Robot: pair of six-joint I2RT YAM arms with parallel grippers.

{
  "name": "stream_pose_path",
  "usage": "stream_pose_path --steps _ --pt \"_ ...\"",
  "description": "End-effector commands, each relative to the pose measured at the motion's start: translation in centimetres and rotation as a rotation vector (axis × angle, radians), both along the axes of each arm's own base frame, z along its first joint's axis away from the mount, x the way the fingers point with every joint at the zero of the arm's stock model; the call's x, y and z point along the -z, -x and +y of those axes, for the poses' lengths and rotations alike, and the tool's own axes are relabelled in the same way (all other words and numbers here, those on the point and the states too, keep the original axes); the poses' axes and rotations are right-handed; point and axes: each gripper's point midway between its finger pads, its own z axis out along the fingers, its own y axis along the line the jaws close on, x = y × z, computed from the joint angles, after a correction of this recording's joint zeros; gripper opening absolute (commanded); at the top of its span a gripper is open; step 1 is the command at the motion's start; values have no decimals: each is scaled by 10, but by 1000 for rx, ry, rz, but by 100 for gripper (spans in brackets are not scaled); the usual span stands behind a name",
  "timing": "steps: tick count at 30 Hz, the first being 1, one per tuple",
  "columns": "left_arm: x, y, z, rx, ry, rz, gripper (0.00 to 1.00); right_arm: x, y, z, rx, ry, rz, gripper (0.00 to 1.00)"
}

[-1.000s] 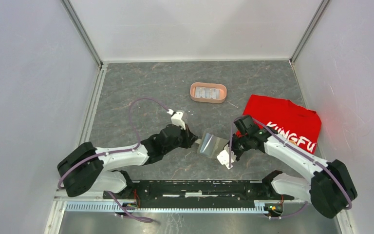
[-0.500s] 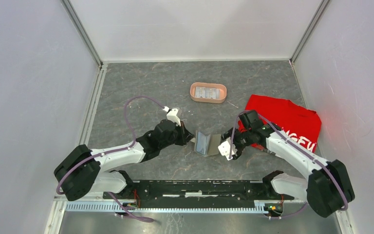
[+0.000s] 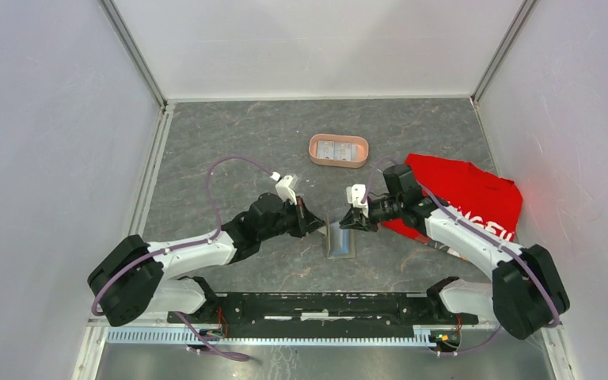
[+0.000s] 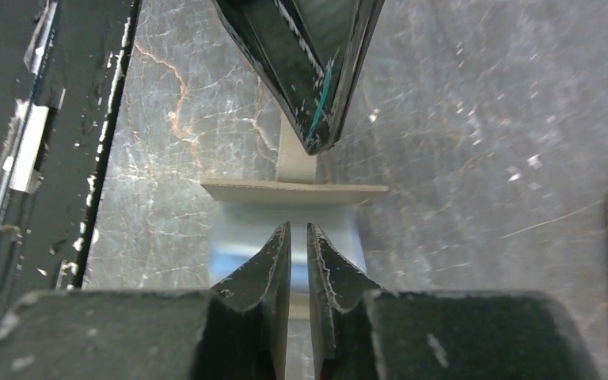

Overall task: Put the credit cards into the card holder
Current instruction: Open the card holder at the center of the board.

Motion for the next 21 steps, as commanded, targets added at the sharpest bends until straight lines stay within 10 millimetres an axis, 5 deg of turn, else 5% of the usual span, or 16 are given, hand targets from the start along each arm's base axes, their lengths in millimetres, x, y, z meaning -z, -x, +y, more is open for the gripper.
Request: stream_pose_path --steps 1,7,21 --pt "-21 3 -11 20 123 -4 2 19 -1 3 92 8 155 19" --pt "-2 2 -1 -28 78 23 2 20 1 0 80 29 145 30" --pt "78 0 86 -384 -202 169 2 58 -7 -7 205 114 294 37"
